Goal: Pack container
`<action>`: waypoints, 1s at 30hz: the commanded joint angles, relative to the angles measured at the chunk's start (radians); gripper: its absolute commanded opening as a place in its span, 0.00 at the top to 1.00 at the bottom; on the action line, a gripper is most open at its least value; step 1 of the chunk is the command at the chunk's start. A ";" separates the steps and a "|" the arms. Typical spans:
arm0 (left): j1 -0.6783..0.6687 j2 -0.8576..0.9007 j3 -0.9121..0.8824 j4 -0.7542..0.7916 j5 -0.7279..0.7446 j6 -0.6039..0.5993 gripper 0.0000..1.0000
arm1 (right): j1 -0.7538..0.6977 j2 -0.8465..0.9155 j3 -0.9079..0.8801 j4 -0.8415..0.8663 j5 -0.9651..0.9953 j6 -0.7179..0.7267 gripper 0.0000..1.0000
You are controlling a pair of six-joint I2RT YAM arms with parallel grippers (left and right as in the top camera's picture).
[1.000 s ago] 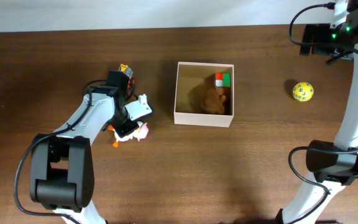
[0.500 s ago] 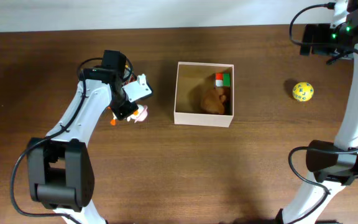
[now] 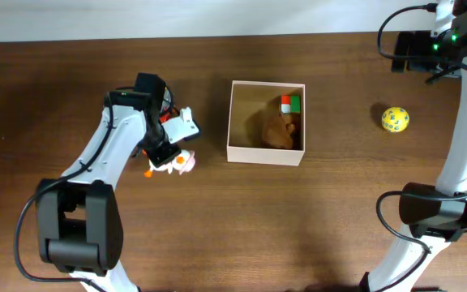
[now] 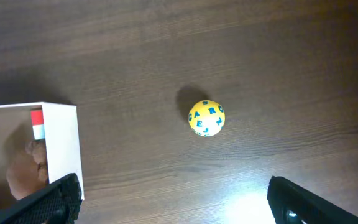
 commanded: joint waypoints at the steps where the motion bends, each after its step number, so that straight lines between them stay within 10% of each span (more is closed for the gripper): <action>1: -0.003 0.008 -0.045 0.000 0.048 0.005 0.47 | -0.003 0.002 0.006 0.001 0.009 0.008 0.01; 9: -0.003 0.008 -0.056 -0.001 0.110 0.005 0.18 | -0.003 0.002 0.006 0.001 0.009 0.008 0.01; 20: 0.017 0.008 0.218 0.087 0.102 -0.192 0.16 | -0.003 0.002 0.006 0.001 0.009 0.008 0.01; 30: 0.029 0.026 0.387 0.315 -0.319 -0.356 0.13 | -0.003 0.003 0.006 0.001 0.009 0.008 0.01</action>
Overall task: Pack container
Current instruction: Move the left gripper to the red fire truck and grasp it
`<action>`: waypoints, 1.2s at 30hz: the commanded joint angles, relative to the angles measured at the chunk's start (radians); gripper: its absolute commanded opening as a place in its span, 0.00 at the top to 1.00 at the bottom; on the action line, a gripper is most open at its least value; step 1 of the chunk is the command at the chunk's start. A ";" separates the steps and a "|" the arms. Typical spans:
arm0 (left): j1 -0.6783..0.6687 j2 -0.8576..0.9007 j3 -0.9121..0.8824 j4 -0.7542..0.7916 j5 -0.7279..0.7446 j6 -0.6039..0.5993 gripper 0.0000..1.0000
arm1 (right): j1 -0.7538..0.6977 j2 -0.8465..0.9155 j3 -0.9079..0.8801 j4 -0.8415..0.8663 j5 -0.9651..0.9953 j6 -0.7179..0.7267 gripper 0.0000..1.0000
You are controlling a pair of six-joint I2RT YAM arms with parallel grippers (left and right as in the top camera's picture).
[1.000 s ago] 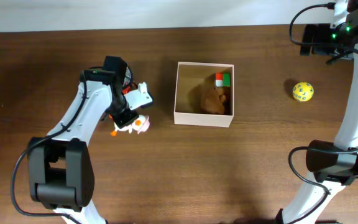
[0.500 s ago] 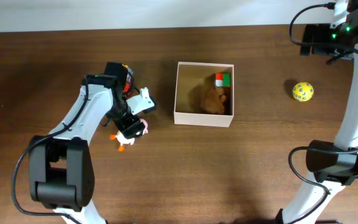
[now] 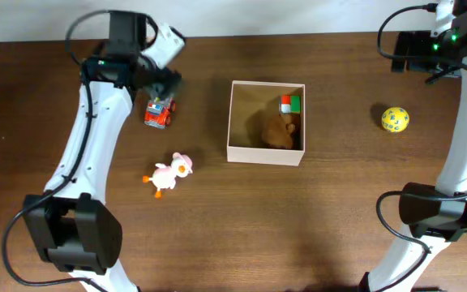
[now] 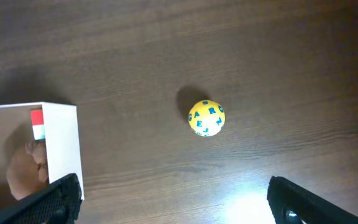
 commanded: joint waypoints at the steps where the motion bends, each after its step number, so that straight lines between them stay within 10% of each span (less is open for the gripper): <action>1: 0.015 0.035 0.003 0.018 -0.161 -0.061 0.13 | -0.003 0.002 0.006 0.001 0.009 0.008 0.01; 6: 0.066 0.158 0.003 0.018 -0.142 -0.311 0.13 | -0.003 0.002 0.006 0.001 0.009 0.008 0.01; 36: 0.089 0.315 0.031 0.006 0.143 -0.312 0.16 | -0.003 0.002 0.006 0.001 0.009 0.008 0.01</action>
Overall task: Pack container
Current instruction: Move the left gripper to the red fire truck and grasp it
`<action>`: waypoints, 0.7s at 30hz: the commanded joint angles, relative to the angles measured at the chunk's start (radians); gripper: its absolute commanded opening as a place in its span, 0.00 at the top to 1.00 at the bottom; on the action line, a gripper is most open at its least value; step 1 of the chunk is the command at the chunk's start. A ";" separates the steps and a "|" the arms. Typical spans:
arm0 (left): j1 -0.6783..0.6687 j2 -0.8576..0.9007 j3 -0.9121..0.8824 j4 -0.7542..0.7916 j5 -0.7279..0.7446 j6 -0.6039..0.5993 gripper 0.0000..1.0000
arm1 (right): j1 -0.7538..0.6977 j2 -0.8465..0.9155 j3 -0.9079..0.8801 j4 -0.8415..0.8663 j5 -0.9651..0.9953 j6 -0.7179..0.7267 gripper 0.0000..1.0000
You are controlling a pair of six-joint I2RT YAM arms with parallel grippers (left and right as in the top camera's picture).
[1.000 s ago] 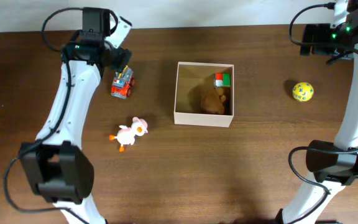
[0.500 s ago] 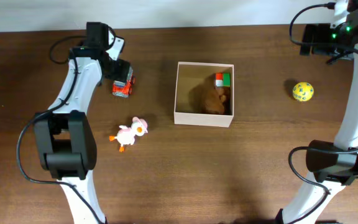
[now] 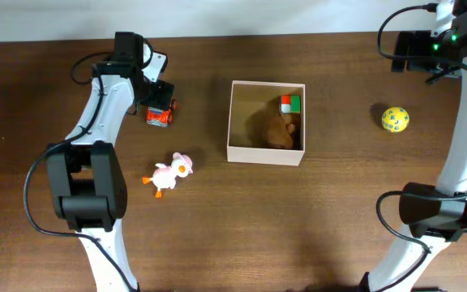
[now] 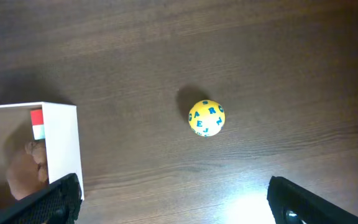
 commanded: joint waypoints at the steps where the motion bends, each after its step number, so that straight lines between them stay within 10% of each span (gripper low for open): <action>1: -0.001 0.019 0.022 0.003 0.026 -0.011 0.17 | -0.003 0.002 0.006 0.001 0.009 0.008 0.01; 21: -0.014 0.087 0.022 -0.013 0.041 -0.010 0.32 | -0.003 0.002 0.006 0.001 0.009 0.008 0.01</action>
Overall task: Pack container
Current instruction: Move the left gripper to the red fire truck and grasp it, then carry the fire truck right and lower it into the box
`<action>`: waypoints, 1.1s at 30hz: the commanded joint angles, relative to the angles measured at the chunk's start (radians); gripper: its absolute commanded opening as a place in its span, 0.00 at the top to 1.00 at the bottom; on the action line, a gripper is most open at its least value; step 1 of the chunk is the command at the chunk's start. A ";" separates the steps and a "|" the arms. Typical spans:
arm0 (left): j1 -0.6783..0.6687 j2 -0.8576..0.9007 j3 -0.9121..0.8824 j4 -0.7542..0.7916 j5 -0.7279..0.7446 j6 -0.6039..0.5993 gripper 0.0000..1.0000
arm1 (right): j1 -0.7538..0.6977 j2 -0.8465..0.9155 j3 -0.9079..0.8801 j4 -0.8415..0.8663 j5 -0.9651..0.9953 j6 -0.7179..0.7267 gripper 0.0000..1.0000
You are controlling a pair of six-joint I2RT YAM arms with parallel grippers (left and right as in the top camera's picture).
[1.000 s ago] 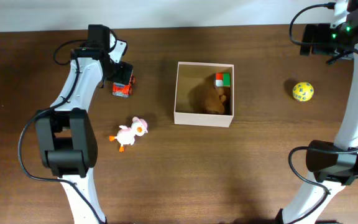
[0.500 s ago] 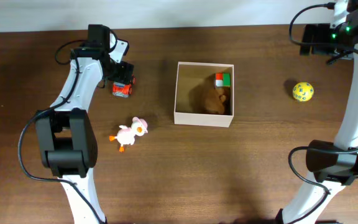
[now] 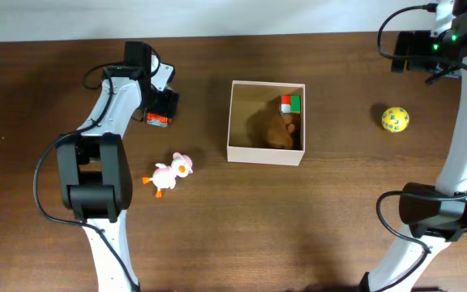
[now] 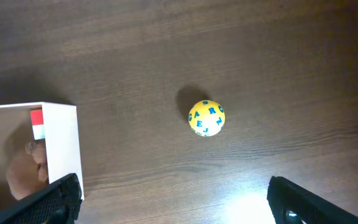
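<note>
A white open box [image 3: 232, 122] stands mid-table, holding a brown plush [image 3: 277, 130] and a red, green and white cube [image 3: 289, 103]. My left gripper [image 3: 164, 104] sits low over a red toy truck [image 3: 158, 122], covering most of it; its jaws do not show. A pink and white duck [image 3: 169, 172] lies below the truck. A yellow ball [image 4: 207, 117] with blue letters rests right of the box [image 4: 61, 146]. My right gripper [image 4: 174, 208] hangs open high above the ball, with nothing between its fingers.
The dark wooden table [image 3: 339, 219] stretches to a pale back edge [image 3: 217, 16]. The right arm's base [image 3: 432, 211] stands at the front right and the left arm's base [image 3: 96, 182] at the front left.
My left gripper has shifted slightly right and toward the truck, and now covers more of it. The right gripper, ball, box and duck have not moved.
At first my left gripper was right beside the duck. Then it stood near the back edge, with the truck and the duck lying in the open. Later it was just behind the truck, and now it is on top of it. The right arm stayed still throughout.
</note>
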 commanded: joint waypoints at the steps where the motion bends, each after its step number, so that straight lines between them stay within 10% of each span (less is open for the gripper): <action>1: 0.000 0.000 0.014 -0.002 0.017 -0.005 0.36 | -0.003 0.002 0.006 0.001 0.009 0.008 0.01; 16: 0.000 -0.012 0.185 -0.096 0.013 -0.005 0.58 | -0.003 0.002 0.006 0.001 0.009 0.008 0.01; 33: -0.143 -0.013 0.643 -0.413 0.048 -0.091 0.59 | -0.003 0.002 0.006 0.001 0.009 0.008 0.01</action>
